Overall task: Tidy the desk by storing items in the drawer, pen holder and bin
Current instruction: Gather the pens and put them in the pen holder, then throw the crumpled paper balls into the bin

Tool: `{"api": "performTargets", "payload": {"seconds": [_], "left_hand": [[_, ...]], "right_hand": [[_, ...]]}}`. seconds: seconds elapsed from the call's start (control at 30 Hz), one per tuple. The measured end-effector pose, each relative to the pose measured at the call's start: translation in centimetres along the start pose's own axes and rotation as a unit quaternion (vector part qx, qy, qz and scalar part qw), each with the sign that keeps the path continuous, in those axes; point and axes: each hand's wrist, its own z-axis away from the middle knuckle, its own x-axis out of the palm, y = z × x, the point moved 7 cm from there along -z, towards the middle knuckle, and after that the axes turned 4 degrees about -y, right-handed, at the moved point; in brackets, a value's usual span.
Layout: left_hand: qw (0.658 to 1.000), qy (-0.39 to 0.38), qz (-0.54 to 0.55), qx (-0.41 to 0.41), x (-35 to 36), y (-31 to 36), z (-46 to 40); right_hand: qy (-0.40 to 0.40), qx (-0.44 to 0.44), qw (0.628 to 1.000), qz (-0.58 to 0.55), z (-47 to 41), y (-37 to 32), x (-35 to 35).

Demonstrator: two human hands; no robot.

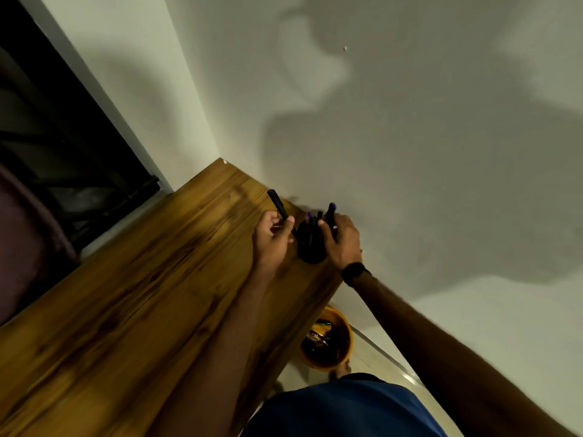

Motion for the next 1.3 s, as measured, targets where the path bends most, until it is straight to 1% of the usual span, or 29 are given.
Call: {"api": "performTargets", "payload": {"seconds": [0.07, 0.1, 0.23, 0.3, 0.4, 0.5, 0.57, 0.67, 0.73, 0.8, 0.83, 0.87, 0.9, 0.93, 0.97, 1.03, 1.07, 1.1, 1.17, 1.23, 1.3], "left_hand": [[0.999, 0.000, -0.044, 0.017, 1.1, 0.5, 0.0], [0.997, 0.001, -0.068, 0.024, 1.6, 0.5, -0.1], [0.987, 0.013, -0.158, 0.035, 3.3, -0.5, -0.5], [0.976, 0.013, -0.213, 0.033, 3.9, -1.3, -0.6], [0.968, 0.010, -0.251, 0.022, 4.3, -2.0, -0.7], [0.967, 0.031, -0.253, 0.015, 3.9, -1.7, -0.3], [0.971, 0.052, -0.235, 0.001, 3.3, -1.9, 0.3], [0.971, 0.092, -0.220, -0.032, 1.6, -3.1, 1.7], [0.965, 0.122, -0.223, -0.070, -0.2, -4.9, 3.4], [0.957, 0.145, -0.228, -0.107, -2.1, -6.6, 5.7], [0.948, 0.154, -0.247, -0.126, -3.4, -7.3, 7.5], [0.934, 0.150, -0.295, -0.136, -4.4, -8.0, 9.2], [0.911, 0.124, -0.368, -0.142, -4.8, -8.6, 10.4], [0.882, 0.104, -0.428, -0.165, -5.9, -9.9, 12.7], [0.861, 0.089, -0.459, -0.199, -7.1, -11.3, 15.1], [0.836, 0.082, -0.485, -0.243, -9.4, -14.1, 19.9], [0.825, 0.087, -0.503, -0.242, -10.4, -15.0, 22.2], [0.818, 0.092, -0.518, -0.235, -11.2, -15.6, 24.1], [0.811, 0.099, -0.531, -0.224, -12.3, -16.0, 26.6], [0.813, 0.106, -0.525, -0.230, -13.7, -16.3, 28.7], [0.818, 0.114, -0.516, -0.225, -14.9, -16.7, 30.5]], "right_hand": [[-0.031, 0.011, 0.998, 0.045, 0.1, 0.9, 0.4], [-0.028, 0.018, 0.998, 0.046, 0.2, 1.1, 0.2], [0.012, 0.057, 0.998, -0.023, 1.3, 1.6, -0.9], [0.007, 0.075, 0.996, -0.044, 1.8, 2.4, -0.8], [-0.007, 0.081, 0.995, -0.055, 2.5, 3.1, -0.4], [-0.011, 0.055, 0.997, -0.050, 3.2, 2.8, -0.4], [-0.035, 0.029, 0.998, -0.045, 3.7, 2.3, 0.1], [-0.103, -0.025, 0.994, -0.040, 4.6, 1.0, 2.1], [-0.159, -0.085, 0.983, -0.033, 5.5, 0.0, 4.0], [-0.209, -0.124, 0.970, -0.033, 6.7, -0.4, 6.1], [-0.244, -0.141, 0.959, -0.026, 7.7, -0.7, 7.5], [-0.283, -0.156, 0.946, -0.004, 8.7, -0.8, 8.9], [-0.331, -0.161, 0.929, 0.032, 9.5, -0.8, 10.1], [-0.392, -0.173, 0.900, 0.079, 11.1, -0.9, 12.0], [-0.434, -0.204, 0.867, 0.134, 12.7, -1.3, 13.5], [-0.479, -0.278, 0.806, 0.211, 15.9, -1.7, 15.7], [-0.496, -0.304, 0.782, 0.223, 17.5, -2.0, 16.8], [-0.509, -0.314, 0.768, 0.228, 18.7, -2.0, 17.6], [-0.516, -0.330, 0.755, 0.237, 20.4, -1.9, 18.9], [-0.512, -0.356, 0.737, 0.261, 21.9, -2.4, 19.9], [-0.506, -0.364, 0.735, 0.266, 23.2, -3.2, 20.5]]}}
